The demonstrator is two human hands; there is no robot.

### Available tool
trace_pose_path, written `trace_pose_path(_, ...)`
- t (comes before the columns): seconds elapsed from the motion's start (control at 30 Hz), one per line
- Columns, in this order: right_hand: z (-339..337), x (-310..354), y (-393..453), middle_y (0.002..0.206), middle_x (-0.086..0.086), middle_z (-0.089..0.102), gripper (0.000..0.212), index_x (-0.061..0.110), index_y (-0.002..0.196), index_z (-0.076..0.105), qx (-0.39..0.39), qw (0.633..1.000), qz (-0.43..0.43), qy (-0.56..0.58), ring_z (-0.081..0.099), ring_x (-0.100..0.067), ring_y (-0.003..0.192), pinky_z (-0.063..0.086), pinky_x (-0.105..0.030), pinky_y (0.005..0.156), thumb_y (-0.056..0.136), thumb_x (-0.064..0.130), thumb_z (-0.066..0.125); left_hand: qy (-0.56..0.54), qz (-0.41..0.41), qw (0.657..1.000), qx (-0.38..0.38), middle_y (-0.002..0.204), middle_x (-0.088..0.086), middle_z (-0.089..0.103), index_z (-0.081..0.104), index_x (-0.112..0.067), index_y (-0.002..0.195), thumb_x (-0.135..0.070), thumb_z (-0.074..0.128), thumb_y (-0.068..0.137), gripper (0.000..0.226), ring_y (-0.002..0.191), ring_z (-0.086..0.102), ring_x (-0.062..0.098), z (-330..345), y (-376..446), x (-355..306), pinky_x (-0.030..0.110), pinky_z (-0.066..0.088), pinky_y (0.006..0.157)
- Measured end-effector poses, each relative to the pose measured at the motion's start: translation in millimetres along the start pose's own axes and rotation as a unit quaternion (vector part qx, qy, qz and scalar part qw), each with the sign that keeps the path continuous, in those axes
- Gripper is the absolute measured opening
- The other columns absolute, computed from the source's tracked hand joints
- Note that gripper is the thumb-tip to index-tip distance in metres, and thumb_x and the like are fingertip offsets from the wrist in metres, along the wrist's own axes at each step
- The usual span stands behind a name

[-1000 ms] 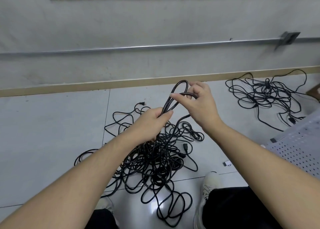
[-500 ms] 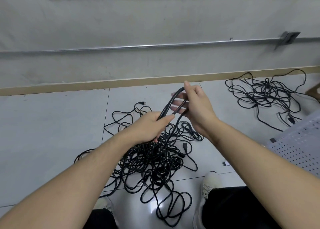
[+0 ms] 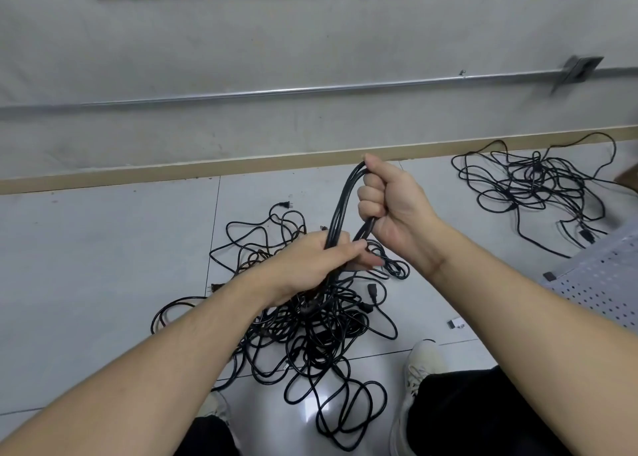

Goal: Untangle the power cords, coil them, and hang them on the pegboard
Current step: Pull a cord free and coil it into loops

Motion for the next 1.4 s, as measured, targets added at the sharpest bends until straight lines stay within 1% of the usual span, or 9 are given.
trace_pose_path(0.2, -11, -1, 4, 0.047, 0.009, 0.022, 0.03, 0.022, 0.08, 0.037, -0.008, 1.0, -0.005, -0.016, 0.018, -0.004, 0.037, 0.02, -0.016, 0.031, 0.107, 0.019, 0.049, -0.042, -0.002, 0.998, 0.05, 0.067, 0.0, 0.054, 0.052, -0.011, 0.08, -0.029, 0.054, 0.102, 0.028, 0.059, 0.065, 0.02, 9, -2, -6, 0.032, 0.062, 0.064)
trace_pose_path(0.33, -7, -21, -8, 0.077, -0.003, 0.066, 0.048, 0.015, 0.114, 0.055, 0.041, 0.988, 0.025, -0.149, 0.063, -0.016, 0.064, 0.052, -0.029, 0.059, 0.106, 0.057, 0.035, -0.119, 0.035, 0.992, 0.0, 0.067, -0.001, 0.044, 0.066, -0.021, 0.087, -0.034, 0.054, 0.098, 0.021, 0.047, 0.044, 0.011, 1, 3, -14, 0.036, 0.062, 0.057)
trace_pose_path(0.5, 3, -87, -27, 0.079, 0.0, 0.06, 0.078, 0.02, 0.088, 0.058, 0.209, 0.896, 0.125, -0.372, 0.056, -0.017, 0.074, 0.041, -0.035, 0.081, 0.092, 0.084, 0.013, -0.263, 0.078, 0.958, -0.08, 0.066, -0.004, 0.042, 0.071, -0.027, 0.104, -0.037, 0.049, 0.1, 0.025, 0.05, 0.041, 0.011, -35, 4, -27, 0.029, 0.046, 0.056)
trace_pose_path(0.6, 14, -107, -40, 0.089, 0.006, 0.07, 0.074, 0.028, 0.089, 0.065, 0.263, 0.859, 0.138, -0.418, 0.064, -0.013, 0.094, 0.04, -0.039, 0.112, 0.103, 0.065, 0.002, -0.338, 0.101, 0.926, -0.131, 0.065, -0.004, 0.04, 0.063, -0.023, 0.111, -0.034, 0.044, 0.107, 0.023, 0.048, 0.038, 0.008, -55, 0, -30, 0.025, 0.048, 0.048)
trace_pose_path(0.7, 17, -116, -51, 0.102, -0.013, 0.073, 0.085, 0.011, 0.099, 0.062, 0.307, 0.835, 0.165, -0.426, 0.068, -0.019, 0.104, 0.042, -0.034, 0.108, 0.1, 0.069, 0.001, -0.358, 0.109, 0.907, -0.195, 0.064, -0.005, 0.039, 0.062, -0.025, 0.112, -0.034, 0.045, 0.108, 0.02, 0.049, 0.036, 0.008, -71, -2, -27, 0.022, 0.043, 0.046)
trace_pose_path(0.77, 17, -116, -52, 0.079, -0.013, 0.071, 0.077, 0.008, 0.093, 0.057, 0.301, 0.825, 0.163, -0.45, 0.068, -0.025, 0.082, 0.047, -0.042, 0.095, 0.098, 0.073, 0.017, -0.344, 0.109, 0.898, -0.253, 0.064, -0.005, 0.039, 0.062, -0.026, 0.111, -0.033, 0.046, 0.109, 0.017, 0.049, 0.036, 0.009, -89, -5, -23, 0.021, 0.041, 0.047)
trace_pose_path(1.03, 3, -86, -45, 0.069, 0.004, 0.07, 0.037, 0.017, 0.074, 0.053, 0.275, 0.65, 0.062, -0.706, 0.066, -0.01, 0.058, 0.05, -0.023, 0.065, 0.098, 0.042, 0.065, -0.176, 0.063, 0.834, -0.519, 0.071, -0.003, 0.044, 0.064, -0.031, 0.099, -0.029, 0.044, 0.109, 0.021, 0.046, 0.042, 0.009, -162, -38, 8, 0.025, 0.042, 0.045)
trace_pose_path(1.27, 29, -29, -52, 0.058, 0.002, 0.037, 0.019, 0.002, 0.083, 0.064, 0.257, 0.829, -0.076, -0.491, 0.028, -0.012, 0.051, 0.021, -0.021, 0.047, 0.098, 0.014, 0.066, 0.041, 0.061, 0.877, -0.475, 0.055, -0.013, 0.046, 0.069, -0.028, 0.079, -0.051, 0.054, 0.102, 0.035, 0.058, 0.046, 0.016, -161, -29, -3, 0.033, 0.039, 0.062)
trace_pose_path(1.4, 13, 2, -43, 0.061, 0.001, 0.04, 0.022, 0.028, 0.083, 0.075, 0.162, 0.873, -0.118, -0.444, 0.031, -0.01, 0.048, 0.022, -0.022, 0.044, 0.099, 0.019, 0.063, 0.106, 0.006, 0.927, -0.358, 0.06, -0.003, 0.048, 0.048, -0.02, 0.067, -0.072, 0.037, 0.097, 0.061, 0.061, 0.046, 0.02, -116, -12, -10, 0.033, 0.033, 0.06)
Point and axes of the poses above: each hand's wrist, its own y-axis towards the middle knuckle, its own z-axis out of the palm, x = y × z, the point moved 10 cm from there along y, towards the middle knuckle
